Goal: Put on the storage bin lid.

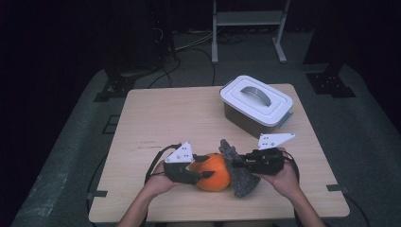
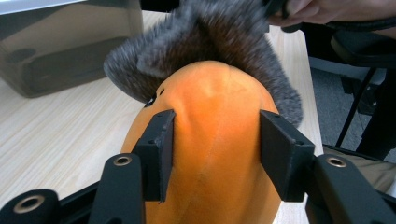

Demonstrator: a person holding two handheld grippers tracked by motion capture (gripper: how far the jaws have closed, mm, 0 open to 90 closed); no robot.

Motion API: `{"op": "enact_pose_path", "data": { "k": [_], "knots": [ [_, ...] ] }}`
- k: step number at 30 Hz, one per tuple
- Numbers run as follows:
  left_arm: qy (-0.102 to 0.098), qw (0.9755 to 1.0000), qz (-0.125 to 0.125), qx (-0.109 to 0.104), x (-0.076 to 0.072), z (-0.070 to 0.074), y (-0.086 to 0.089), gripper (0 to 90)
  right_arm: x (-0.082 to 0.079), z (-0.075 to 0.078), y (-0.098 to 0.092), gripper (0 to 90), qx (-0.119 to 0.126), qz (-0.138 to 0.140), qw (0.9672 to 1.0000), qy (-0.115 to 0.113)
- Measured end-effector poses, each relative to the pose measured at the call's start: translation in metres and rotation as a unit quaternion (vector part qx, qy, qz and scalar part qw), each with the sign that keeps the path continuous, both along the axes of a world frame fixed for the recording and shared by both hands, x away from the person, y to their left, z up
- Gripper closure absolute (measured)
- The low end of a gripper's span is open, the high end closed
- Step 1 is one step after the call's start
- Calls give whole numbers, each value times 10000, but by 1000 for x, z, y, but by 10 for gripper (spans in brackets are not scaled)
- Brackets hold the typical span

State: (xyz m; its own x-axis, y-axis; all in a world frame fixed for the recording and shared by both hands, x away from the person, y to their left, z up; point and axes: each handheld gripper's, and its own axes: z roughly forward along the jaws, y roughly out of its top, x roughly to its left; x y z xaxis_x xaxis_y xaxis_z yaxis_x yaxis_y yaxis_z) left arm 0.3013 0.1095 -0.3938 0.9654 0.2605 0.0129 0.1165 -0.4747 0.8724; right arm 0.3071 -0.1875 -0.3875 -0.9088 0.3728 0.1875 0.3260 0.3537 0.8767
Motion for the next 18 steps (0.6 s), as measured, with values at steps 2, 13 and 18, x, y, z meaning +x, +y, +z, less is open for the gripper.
{"op": "enact_pose_path", "data": {
  "k": [2,13,18],
  "knots": [
    [7,10000,-29,5,0,-1,-1,432,-2,1,4,792,-129,36,9999,-55],
    [377,9992,43,137,11,-19,-1,154,6,-14,-2,787,-220,-31,9996,164],
    [300,9995,-6,58,11,-16,3,381,10,-16,-7,786,-182,-70,9994,269]
  ]
}}
